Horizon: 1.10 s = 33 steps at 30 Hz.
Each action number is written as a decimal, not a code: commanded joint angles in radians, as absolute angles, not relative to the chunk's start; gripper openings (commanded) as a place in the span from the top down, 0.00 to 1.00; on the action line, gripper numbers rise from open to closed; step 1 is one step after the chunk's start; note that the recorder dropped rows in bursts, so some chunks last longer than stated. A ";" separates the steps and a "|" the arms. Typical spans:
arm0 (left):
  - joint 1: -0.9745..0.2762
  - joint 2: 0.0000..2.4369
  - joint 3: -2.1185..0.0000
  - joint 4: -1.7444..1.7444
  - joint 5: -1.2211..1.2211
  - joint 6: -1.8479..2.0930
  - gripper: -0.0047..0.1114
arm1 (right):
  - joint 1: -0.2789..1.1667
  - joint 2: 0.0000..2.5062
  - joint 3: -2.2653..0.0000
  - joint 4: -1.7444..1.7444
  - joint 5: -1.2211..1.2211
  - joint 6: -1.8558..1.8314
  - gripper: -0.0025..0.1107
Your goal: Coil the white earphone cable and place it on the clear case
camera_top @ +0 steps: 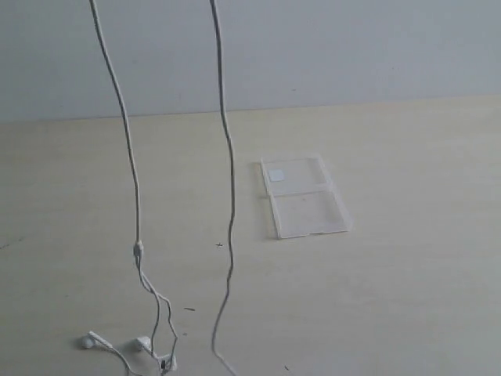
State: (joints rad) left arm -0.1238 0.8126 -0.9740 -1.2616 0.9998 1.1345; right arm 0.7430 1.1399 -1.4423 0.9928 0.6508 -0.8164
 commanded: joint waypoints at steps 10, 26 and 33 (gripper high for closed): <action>-0.129 0.815 -0.981 -1.332 0.940 1.260 0.40 | 0.744 1.182 -1.452 0.983 0.769 -0.807 0.98; -0.129 0.885 -0.981 -1.348 1.008 1.254 0.40 | 0.744 1.235 -1.452 1.129 0.813 -0.861 0.98; -0.129 0.908 -0.981 -1.363 1.005 1.256 0.54 | 0.744 1.235 -1.452 1.129 0.812 -0.863 0.98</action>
